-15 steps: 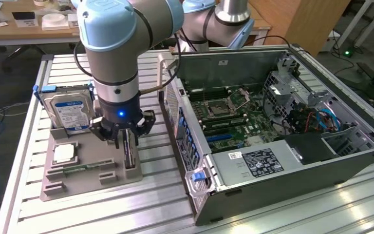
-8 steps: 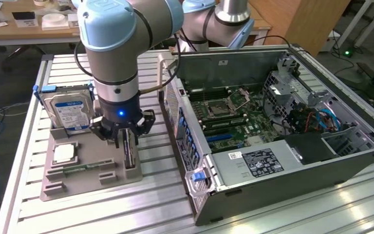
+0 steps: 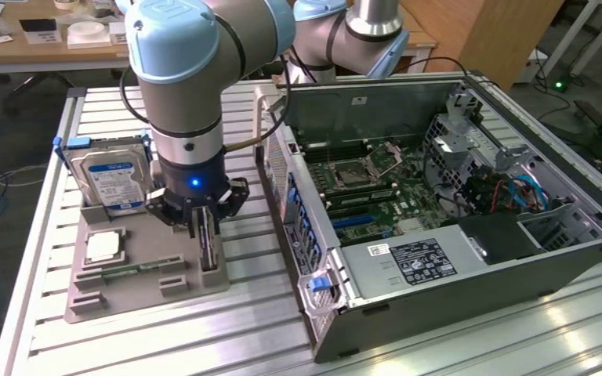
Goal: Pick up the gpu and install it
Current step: 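Pick up the gpu and move the gpu toward the slot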
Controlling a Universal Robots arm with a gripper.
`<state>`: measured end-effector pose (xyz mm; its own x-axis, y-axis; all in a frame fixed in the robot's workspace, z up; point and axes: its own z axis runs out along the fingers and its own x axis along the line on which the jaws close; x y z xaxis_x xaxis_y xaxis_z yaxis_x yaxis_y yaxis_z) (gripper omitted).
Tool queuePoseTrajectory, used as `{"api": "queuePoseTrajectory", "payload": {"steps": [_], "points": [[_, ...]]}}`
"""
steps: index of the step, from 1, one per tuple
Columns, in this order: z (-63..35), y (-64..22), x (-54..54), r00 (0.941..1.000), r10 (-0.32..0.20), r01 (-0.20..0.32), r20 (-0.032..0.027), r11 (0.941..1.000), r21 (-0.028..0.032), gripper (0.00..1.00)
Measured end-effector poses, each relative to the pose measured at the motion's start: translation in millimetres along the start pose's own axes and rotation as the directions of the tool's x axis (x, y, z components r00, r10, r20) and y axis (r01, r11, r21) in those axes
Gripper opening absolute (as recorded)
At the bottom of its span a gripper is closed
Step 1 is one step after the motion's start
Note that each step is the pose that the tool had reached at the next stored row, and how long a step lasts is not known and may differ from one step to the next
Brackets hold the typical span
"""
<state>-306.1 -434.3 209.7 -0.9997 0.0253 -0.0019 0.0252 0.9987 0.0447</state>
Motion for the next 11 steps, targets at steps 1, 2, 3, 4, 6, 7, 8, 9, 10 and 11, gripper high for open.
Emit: {"api": "queuePoseTrajectory", "payload": {"steps": [1, 2, 3, 4, 6, 7, 8, 9, 10, 11], "points": [[0.0, 0.0, 0.0, 1.0, 0.0, 0.0, 0.0, 1.0, 0.0, 0.43], [0.0, 0.0, 0.0, 1.0, 0.0, 0.0, 0.0, 1.0, 0.0, 0.42], [0.0, 0.0, 0.0, 1.0, 0.0, 0.0, 0.0, 1.0, 0.0, 0.42], [0.0, 0.0, 0.0, 1.0, 0.0, 0.0, 0.0001, 1.0, 0.0, 0.35], [0.0, 0.0, 0.0, 1.0, 0.0, 0.0, 0.0001, 1.0, 0.0001, 0.33], [0.0, 0.0, 0.0, 1.0, 0.0, 0.0, 0.0001, 1.0, 0.0, 0.33], [0.0, 0.0, 0.0, 1.0, 0.0, 0.0, 0.0001, 1.0, 0.0, 0.33], [0.0, 0.0, 0.0, 1.0, 0.0, 0.0, 0.0, 1.0, 0.0, 0.28], [0.0, 0.0, 0.0, 1.0, 0.0, 0.0, 0.0001, 1.0, 0.0, 0.28], [0.0, 0.0, 0.0, 1.0, 0.0, 0.0, 0.0, 1.0, 0.0, 0.28]]}}
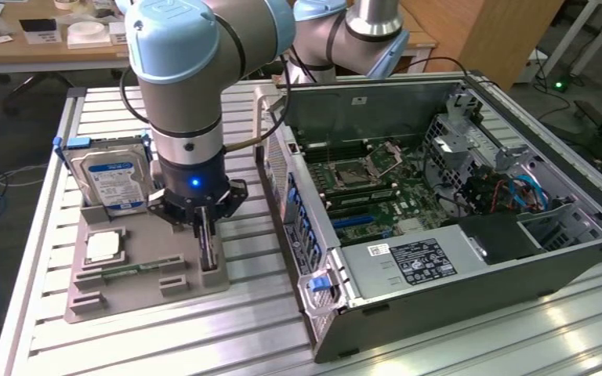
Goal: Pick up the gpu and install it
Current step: 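Pick up the gpu and move the gpu toward the slot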
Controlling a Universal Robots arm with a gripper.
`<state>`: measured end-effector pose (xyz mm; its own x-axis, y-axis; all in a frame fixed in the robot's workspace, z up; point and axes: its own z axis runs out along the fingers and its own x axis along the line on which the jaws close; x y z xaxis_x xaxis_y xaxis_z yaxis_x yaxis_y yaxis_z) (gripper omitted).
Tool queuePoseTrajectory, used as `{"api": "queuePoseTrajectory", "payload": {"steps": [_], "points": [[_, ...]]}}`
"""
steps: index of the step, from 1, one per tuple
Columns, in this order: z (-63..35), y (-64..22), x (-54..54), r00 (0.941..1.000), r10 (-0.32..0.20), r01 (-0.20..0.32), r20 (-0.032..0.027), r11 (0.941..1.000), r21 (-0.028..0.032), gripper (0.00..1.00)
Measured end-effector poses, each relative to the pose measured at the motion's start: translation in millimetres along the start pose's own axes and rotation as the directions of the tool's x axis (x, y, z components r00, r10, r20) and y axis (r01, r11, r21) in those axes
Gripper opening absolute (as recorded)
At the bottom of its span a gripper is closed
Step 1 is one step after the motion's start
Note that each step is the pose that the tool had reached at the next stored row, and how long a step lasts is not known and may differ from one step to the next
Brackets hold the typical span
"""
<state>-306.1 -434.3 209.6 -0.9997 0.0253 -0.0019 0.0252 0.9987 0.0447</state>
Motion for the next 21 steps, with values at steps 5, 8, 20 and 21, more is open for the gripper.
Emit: {"api": "queuePoseTrajectory", "payload": {"steps": [5, 8, 20, 21], "points": [[0.0, 0.0, 0.0, 1.0, 0.0, 0.0, 0.0, 1.0, 0.0, 0.28], [0.0, 0.0, 0.0, 1.0, 0.0, 0.0, 0.0, 1.0, 0.0, 0.28], [-27.7, 1.2, -0.1, 1.0, 0.0, 0.0, 0.0, 1.0, -0.0017, 0.28], [-30.6, 1.4, -0.1, 1.0, 0.0, 0.0, 0.0, 1.0, -0.0018, 0.28]]}}
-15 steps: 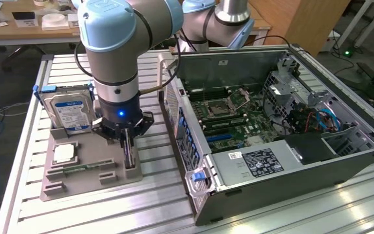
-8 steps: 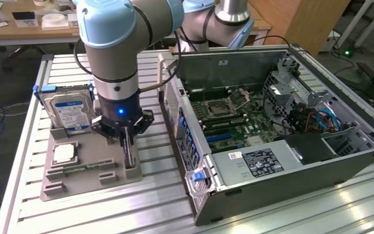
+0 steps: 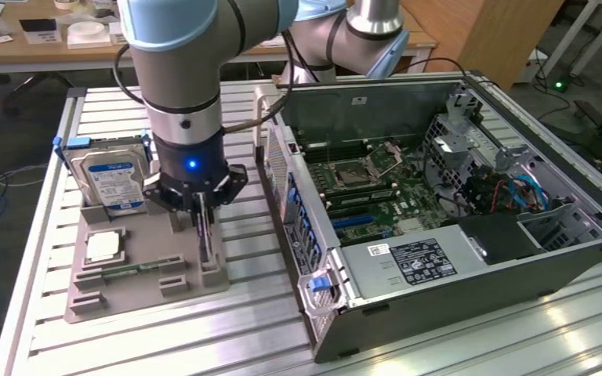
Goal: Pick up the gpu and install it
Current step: 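Pick up the gpu and move the gpu toward the slot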
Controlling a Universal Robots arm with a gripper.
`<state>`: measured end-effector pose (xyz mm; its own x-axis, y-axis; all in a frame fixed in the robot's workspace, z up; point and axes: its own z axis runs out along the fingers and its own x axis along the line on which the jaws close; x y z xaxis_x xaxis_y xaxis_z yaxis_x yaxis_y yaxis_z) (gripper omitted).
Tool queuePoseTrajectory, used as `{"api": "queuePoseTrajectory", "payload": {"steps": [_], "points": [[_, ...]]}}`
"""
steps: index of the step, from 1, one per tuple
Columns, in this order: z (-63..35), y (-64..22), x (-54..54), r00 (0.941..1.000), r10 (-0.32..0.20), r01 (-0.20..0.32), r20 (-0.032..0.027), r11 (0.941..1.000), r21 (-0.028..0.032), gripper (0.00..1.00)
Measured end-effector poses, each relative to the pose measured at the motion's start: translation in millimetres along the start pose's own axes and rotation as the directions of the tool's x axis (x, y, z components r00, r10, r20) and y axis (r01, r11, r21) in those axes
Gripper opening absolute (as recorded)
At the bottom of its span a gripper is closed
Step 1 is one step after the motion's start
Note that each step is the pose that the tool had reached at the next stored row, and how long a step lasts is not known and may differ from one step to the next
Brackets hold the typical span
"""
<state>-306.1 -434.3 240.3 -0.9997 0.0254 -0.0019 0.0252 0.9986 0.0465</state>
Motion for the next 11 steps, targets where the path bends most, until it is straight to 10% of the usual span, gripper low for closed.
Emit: {"api": "queuePoseTrajectory", "payload": {"steps": [11], "points": [[-28.6, 1.3, -0.1, 1.0, 0.0, 0.0, 0.0, 1.0, 0.0, 0.28]]}}
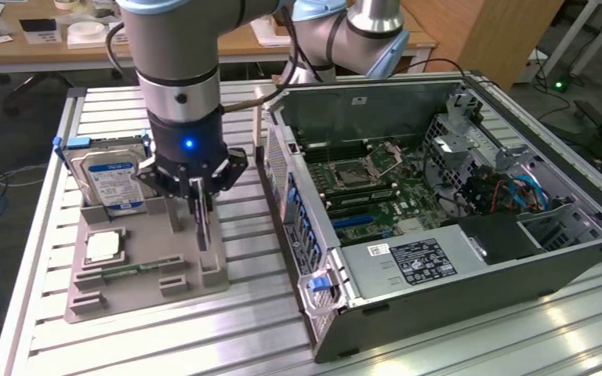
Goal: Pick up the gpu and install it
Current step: 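Pick up the gpu and move the gpu toward the slot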
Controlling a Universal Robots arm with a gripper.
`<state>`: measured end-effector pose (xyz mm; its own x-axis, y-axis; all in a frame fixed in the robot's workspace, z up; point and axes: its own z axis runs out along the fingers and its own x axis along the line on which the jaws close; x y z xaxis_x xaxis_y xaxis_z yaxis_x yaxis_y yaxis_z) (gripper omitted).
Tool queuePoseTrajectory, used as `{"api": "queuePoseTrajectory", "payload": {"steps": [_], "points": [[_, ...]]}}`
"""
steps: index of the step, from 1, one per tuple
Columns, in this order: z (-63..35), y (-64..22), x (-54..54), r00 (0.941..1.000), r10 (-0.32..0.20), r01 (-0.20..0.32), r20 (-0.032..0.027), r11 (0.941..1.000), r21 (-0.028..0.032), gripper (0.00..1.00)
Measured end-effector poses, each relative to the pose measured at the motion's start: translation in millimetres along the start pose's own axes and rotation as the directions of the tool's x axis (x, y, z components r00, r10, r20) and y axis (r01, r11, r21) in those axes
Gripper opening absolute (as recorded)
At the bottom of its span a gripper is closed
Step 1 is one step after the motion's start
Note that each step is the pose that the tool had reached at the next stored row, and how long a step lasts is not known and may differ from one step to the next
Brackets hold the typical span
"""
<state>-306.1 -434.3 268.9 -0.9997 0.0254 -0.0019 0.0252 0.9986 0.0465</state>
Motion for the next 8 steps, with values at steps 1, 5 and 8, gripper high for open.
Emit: {"api": "queuePoseTrajectory", "payload": {"steps": [1, 5, 8], "points": [[-2.0, 0.1, 0.0, 1.0, 0.0, 0.0, 0.0, 1.0, 0.0, 0.28], [-11.1, 0.5, 0.0, 1.0, 0.0, 0.0, 0.0, 1.0, 0.0, 0.28], [-18.8, 0.9, 0.0, 1.0, 0.0, 0.0, 0.0, 1.0, 0.0, 0.28]]}}
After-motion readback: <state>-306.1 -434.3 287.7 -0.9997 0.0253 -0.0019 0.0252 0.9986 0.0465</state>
